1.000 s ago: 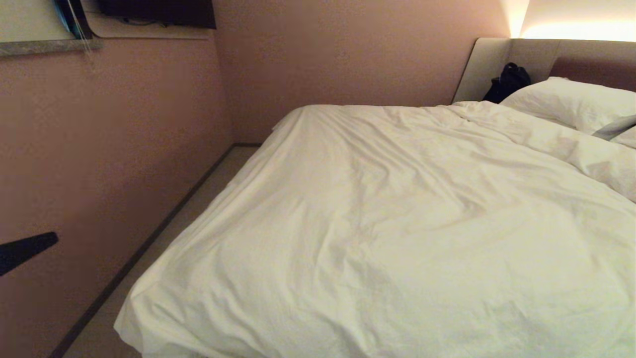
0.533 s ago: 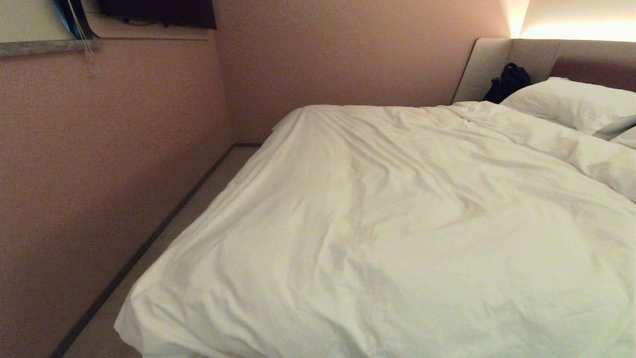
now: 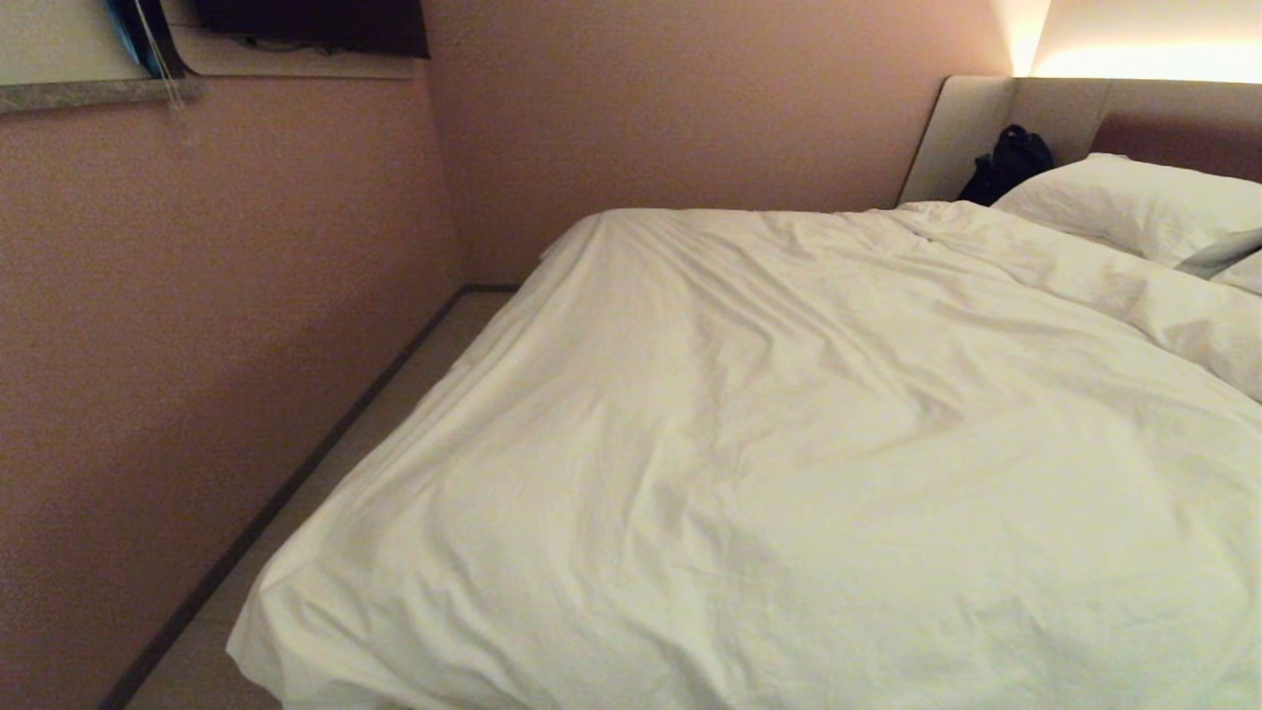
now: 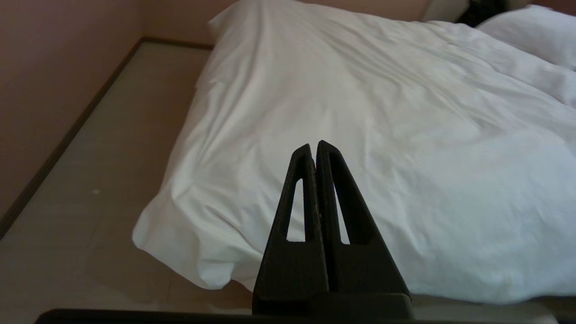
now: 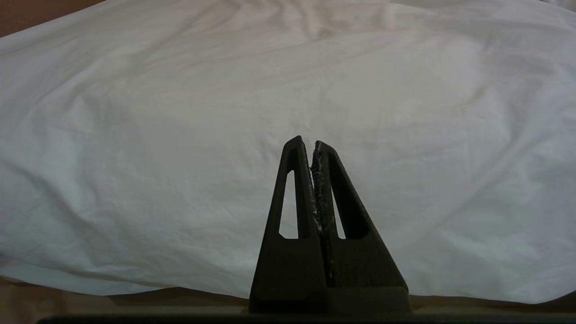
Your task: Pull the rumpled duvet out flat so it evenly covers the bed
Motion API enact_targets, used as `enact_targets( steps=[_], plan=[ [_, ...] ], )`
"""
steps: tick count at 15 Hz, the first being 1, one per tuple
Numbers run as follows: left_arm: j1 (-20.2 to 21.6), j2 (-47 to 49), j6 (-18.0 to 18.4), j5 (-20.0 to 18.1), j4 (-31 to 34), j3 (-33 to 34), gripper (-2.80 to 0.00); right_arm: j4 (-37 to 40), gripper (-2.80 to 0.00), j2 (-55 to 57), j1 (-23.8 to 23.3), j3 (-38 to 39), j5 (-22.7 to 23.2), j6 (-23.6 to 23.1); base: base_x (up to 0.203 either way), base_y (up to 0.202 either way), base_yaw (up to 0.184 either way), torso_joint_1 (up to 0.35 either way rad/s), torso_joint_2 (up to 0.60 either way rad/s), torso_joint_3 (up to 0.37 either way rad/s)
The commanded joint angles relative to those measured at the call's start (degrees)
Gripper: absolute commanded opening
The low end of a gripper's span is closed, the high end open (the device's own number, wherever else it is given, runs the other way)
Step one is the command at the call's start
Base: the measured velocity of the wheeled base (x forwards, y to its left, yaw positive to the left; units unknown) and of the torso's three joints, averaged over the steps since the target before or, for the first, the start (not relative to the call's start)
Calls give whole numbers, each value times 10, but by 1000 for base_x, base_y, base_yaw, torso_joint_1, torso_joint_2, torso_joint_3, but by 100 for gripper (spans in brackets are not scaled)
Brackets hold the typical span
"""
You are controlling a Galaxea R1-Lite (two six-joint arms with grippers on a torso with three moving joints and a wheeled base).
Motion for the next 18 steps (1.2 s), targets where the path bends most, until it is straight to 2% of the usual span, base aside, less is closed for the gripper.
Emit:
enact_targets(
  steps=[1, 3, 6, 7, 8, 11, 13, 14, 16, 18],
  plan=[
    [-20, -33, 3, -1, 13, -1, -280, 0, -280, 0, 0, 0, 0, 0, 0, 0, 0, 0, 0, 0],
    [-57, -58, 16, 0, 57, -6, -280, 0, -280, 0, 0, 0, 0, 0, 0, 0, 0, 0, 0, 0],
    [-55, -83, 17, 9, 66, 9, -280, 0, -280, 0, 0, 0, 0, 0, 0, 0, 0, 0, 0, 0],
    [-51, -101, 19, 27, 67, 22, -280, 0, -280, 0, 0, 0, 0, 0, 0, 0, 0, 0, 0, 0],
    [-47, -121, 26, 61, 66, 41, -280, 0, -280, 0, 0, 0, 0, 0, 0, 0, 0, 0, 0, 0],
    [-44, -173, 99, 132, 62, 89, -280, 0, -280, 0, 0, 0, 0, 0, 0, 0, 0, 0, 0, 0],
    [-44, -184, 132, 156, 58, 108, -280, 0, -280, 0, 0, 0, 0, 0, 0, 0, 0, 0, 0, 0],
    [-44, -186, 143, 182, 38, 125, -280, 0, -280, 0, 0, 0, 0, 0, 0, 0, 0, 0, 0, 0],
    [-44, -186, 149, 200, 12, 144, -280, 0, -280, 0, 0, 0, 0, 0, 0, 0, 0, 0, 0, 0],
    [-44, -186, 163, 221, -48, 224, -280, 0, -280, 0, 0, 0, 0, 0, 0, 0, 0, 0, 0, 0]
  ],
)
